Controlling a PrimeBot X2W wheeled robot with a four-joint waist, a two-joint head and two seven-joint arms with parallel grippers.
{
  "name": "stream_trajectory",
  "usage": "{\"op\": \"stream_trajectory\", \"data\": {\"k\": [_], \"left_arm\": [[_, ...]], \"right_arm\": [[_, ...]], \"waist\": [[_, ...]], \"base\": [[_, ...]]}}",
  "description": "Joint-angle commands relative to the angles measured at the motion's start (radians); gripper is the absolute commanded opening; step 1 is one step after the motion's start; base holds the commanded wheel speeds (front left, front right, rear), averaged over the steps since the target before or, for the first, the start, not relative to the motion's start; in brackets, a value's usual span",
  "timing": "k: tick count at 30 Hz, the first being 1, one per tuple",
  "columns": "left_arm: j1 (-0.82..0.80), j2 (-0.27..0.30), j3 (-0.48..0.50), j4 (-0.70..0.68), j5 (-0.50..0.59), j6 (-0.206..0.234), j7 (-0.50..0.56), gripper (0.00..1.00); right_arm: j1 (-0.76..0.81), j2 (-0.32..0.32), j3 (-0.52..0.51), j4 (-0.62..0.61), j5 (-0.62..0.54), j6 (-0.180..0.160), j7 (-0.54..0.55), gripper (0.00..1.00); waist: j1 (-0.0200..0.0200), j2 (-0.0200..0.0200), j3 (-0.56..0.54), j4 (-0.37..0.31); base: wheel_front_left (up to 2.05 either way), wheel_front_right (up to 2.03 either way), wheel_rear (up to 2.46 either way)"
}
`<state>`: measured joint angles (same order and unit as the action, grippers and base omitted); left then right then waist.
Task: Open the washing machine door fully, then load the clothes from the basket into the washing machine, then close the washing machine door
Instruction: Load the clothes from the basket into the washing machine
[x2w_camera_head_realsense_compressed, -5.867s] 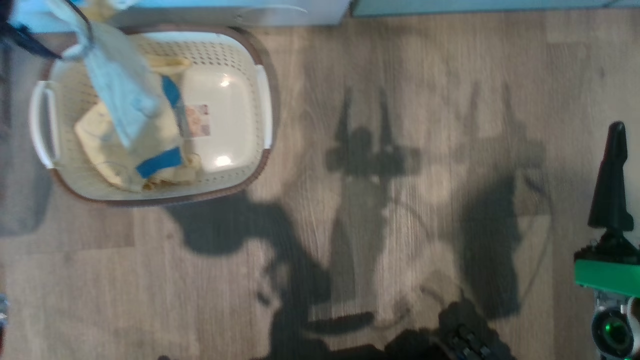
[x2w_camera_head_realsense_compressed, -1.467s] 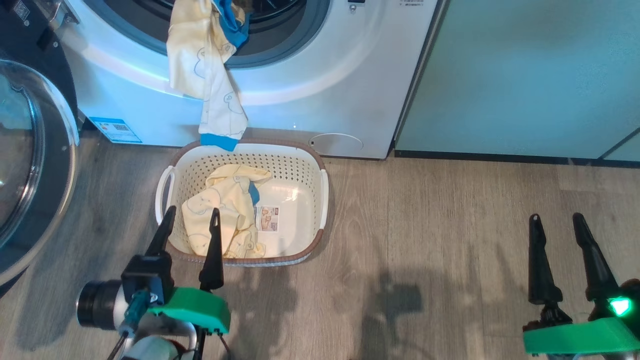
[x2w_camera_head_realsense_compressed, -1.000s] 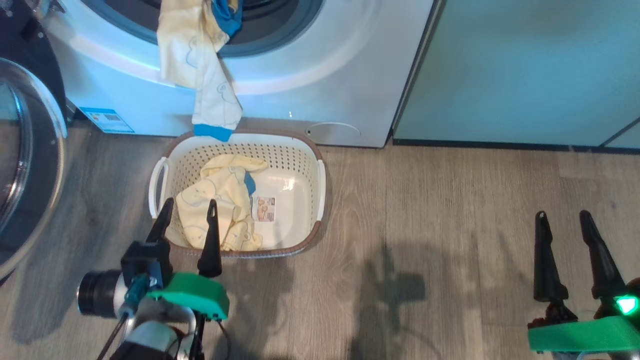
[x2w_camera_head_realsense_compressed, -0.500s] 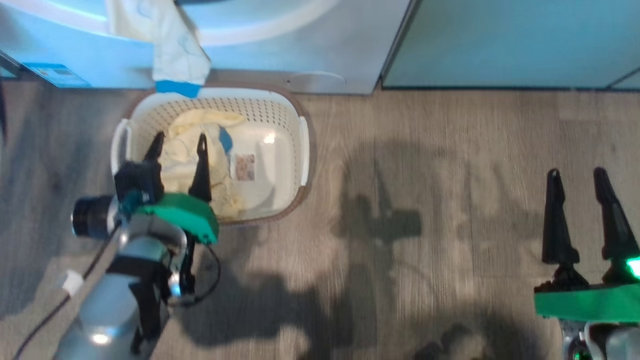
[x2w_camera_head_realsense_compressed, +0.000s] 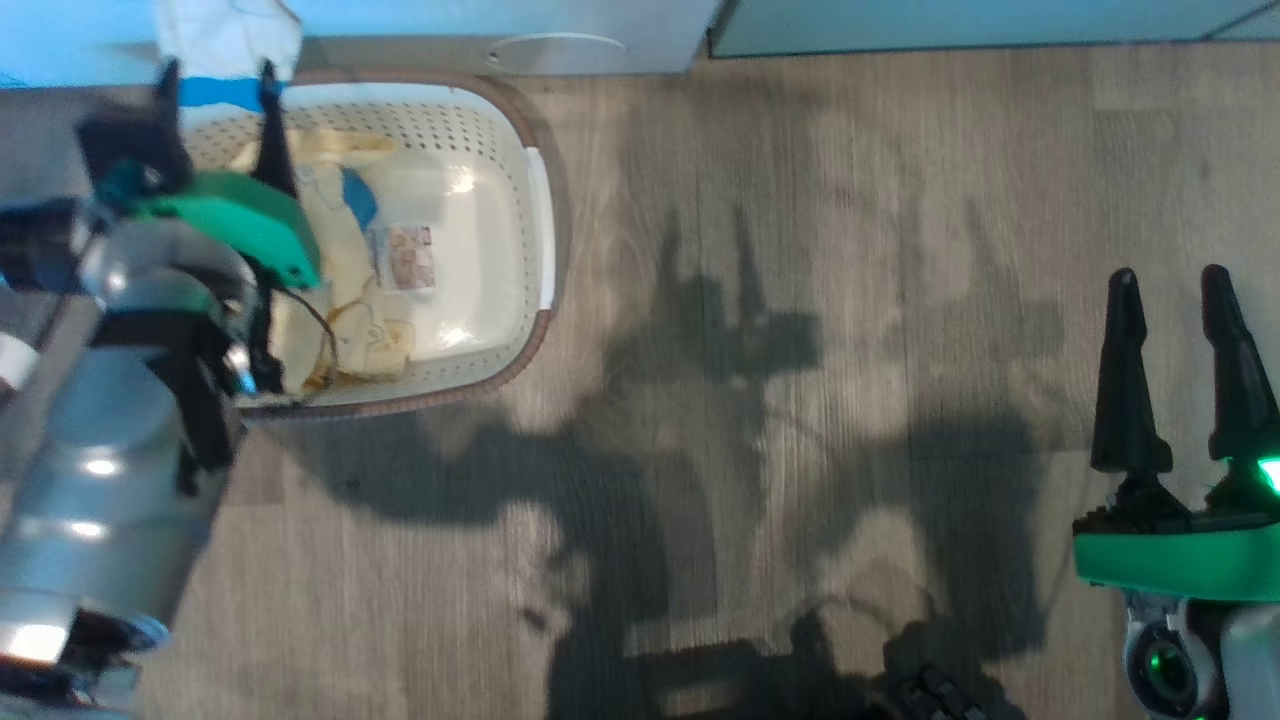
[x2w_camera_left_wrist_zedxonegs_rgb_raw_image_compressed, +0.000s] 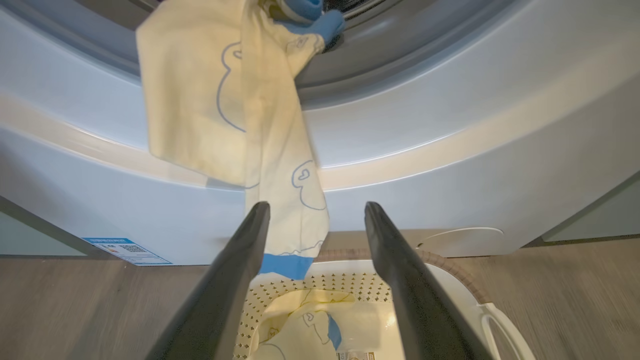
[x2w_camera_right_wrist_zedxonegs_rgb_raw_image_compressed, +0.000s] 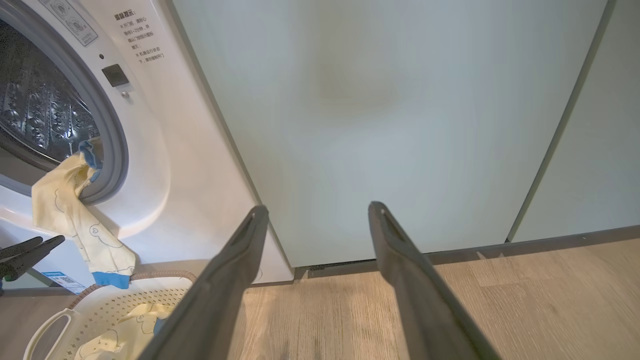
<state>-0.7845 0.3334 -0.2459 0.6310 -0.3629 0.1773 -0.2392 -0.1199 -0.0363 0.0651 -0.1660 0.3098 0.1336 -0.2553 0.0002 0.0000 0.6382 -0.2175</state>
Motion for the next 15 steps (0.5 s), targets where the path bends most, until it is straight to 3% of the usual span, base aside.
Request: {"op": "stream_trajectory", "data": {"k": [1, 15], "left_arm": [[-0.031, 0.055, 0.043, -0.006, 0.001, -0.007, -0.008, 1.00], [-0.218, 0.158, 0.062, 0.155, -0.005, -0.069, -0.007, 1.00]], "right_arm": [[-0.010, -0.014, 0.019, -0.030, 0.009, -0.003, -0.006, 1.00], [-0.033, -0.014, 0.046, -0.020, 0.070, -0.003, -0.006, 1.00]], "waist": [[-0.0002, 0.0000, 0.020, -0.018], [-0.0002, 0.0000, 0.091, -0.080]], "base": [[0.00, 0.00, 0.00], [0.00, 0.00, 0.00]]}}
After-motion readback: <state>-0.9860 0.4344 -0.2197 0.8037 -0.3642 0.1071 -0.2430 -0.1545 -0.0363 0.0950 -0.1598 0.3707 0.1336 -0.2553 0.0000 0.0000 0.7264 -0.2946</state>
